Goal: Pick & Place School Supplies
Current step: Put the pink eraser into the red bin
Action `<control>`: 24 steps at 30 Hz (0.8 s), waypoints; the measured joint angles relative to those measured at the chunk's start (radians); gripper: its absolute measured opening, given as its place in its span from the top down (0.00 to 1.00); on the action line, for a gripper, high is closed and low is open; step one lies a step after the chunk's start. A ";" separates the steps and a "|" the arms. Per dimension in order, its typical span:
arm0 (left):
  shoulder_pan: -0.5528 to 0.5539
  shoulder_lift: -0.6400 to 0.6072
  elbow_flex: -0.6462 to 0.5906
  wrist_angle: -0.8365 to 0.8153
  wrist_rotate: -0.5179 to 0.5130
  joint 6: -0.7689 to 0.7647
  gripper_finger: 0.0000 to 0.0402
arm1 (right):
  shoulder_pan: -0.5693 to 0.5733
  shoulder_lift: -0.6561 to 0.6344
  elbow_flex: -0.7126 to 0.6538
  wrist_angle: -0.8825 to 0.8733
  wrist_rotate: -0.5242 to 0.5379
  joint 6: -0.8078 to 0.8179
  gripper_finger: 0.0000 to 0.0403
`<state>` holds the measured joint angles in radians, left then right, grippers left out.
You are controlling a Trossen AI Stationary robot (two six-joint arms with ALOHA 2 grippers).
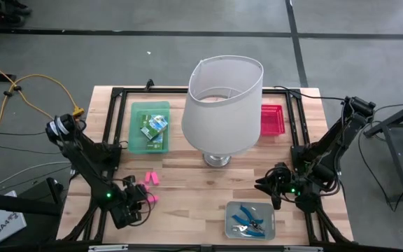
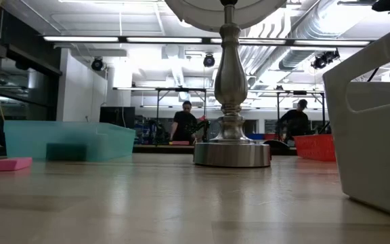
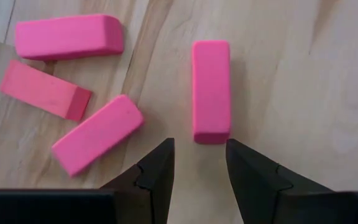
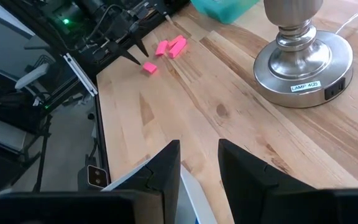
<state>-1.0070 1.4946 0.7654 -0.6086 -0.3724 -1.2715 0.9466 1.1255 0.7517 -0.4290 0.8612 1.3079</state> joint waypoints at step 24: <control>0.010 0.070 0.000 0.078 -0.027 0.053 0.66 | 0.000 0.000 0.000 0.038 -0.007 -0.003 0.75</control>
<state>-0.9966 1.5647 0.7654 -0.5307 -0.3990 -1.2186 0.9470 1.1255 0.7517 -0.3908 0.8538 1.3047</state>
